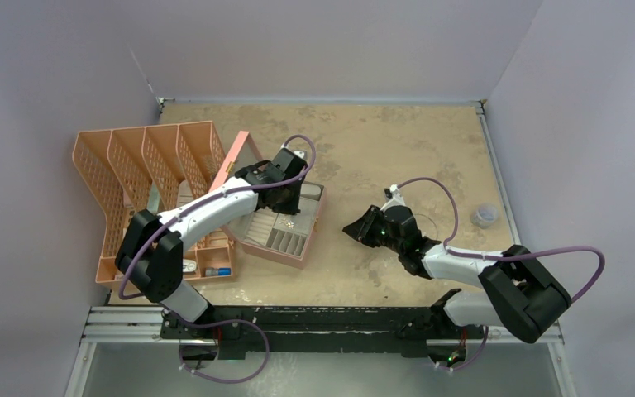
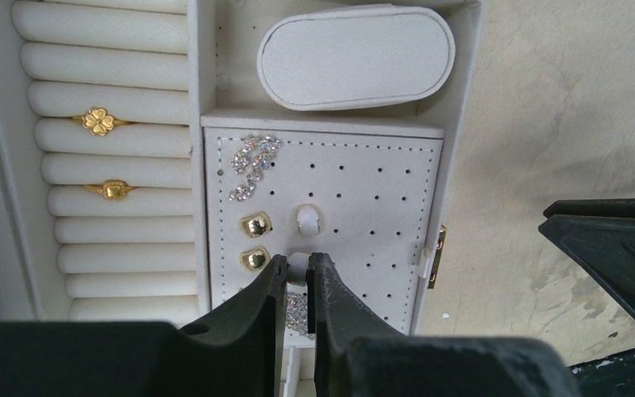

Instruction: Organize the mixed jewelry

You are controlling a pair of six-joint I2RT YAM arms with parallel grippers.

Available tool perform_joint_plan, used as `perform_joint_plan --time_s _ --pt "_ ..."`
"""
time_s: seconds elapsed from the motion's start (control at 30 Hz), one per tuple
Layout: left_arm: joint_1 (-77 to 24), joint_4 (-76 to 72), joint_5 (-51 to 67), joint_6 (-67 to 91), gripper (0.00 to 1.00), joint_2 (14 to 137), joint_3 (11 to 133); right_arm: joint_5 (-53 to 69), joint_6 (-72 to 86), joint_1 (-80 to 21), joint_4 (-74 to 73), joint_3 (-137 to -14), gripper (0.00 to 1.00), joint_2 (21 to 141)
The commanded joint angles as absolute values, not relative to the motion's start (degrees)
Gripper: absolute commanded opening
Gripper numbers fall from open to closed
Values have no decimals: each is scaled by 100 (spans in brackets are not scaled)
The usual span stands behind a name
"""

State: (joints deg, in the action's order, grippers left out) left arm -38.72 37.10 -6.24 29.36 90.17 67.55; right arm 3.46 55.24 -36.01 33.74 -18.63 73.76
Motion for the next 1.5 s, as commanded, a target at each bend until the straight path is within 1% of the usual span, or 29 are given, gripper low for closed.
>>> perform_joint_plan --time_s 0.0,0.43,1.1,1.47 --pt "-3894 3579 -681 2953 0 9028 6827 185 5461 -3625 3582 -1898 22 7371" --pt "-3896 3570 -694 2953 0 9120 6847 185 5442 -3622 3576 -1907 22 7383" --pt "-3899 3350 -872 3146 0 8923 6723 185 5459 -3625 3586 -1890 22 7364" --pt "-3907 3607 -781 3035 0 8958 6747 185 5461 -3629 3589 -1881 22 7356"
